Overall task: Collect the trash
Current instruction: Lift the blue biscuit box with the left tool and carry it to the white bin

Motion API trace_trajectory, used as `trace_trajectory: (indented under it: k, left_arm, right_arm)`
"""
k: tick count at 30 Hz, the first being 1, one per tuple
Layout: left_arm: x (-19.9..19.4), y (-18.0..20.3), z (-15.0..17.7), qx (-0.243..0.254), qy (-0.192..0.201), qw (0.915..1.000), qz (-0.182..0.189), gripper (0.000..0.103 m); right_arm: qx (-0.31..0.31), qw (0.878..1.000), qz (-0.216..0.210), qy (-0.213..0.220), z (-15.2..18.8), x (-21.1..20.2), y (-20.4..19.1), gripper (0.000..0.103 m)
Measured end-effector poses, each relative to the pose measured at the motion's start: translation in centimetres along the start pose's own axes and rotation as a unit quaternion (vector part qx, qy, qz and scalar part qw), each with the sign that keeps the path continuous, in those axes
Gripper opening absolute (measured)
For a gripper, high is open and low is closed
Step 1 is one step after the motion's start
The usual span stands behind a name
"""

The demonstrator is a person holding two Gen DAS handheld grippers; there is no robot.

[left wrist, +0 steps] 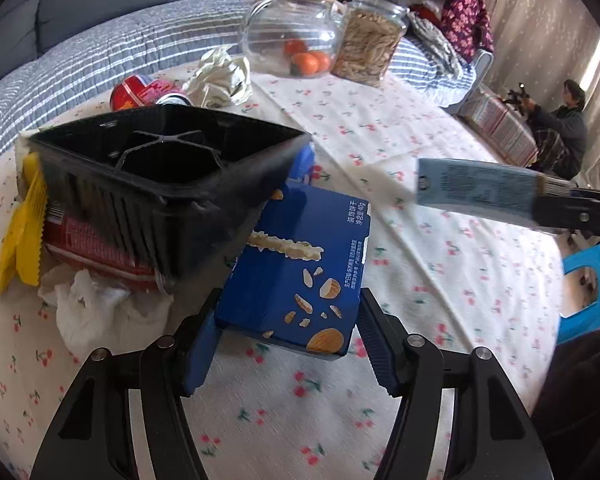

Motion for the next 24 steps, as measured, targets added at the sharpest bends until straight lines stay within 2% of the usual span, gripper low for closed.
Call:
trace_trajectory:
  k: [4,10,19,24]
  left_arm:
    - [-1.9,0.8,1.0,0.005,0.003,0.9998,0.019,0.067]
    - [-5.9,0.6,3.1,0.001,0.017,0.9996,0.024,0.067]
    - [-13.9,-4.4,7.1,-0.065,0.064,0.9958,0.01,0.067]
    - [-18.2,-8.5,9.6,-0.114,0.094,0.9889,-0.019,0.067]
  right_arm:
    - [-0.004,1.0,-0.003,0.001,0.0,0.0,-0.7,0.053]
    - [-0.012,1.0,-0.012,0.013,-0.1,-0.6,-2.5,0.053]
    - [-0.029,0.999,-0.037,0.026,-0.7,-0.7,-6.9,0.053]
    - [-0.051,0.997,-0.055,0.026,-1.0,-0.1,-10.5,0.053]
Point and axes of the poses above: each gripper's, at about its wrist camera, not at the fingertips, and x roughly the way its jaws point, y to its right, z to its underside, the point moved 1 cm from there along x, roughly the way its jaws point, and after that the axes turned 2 degrees about -x, right-handed, at the moved point
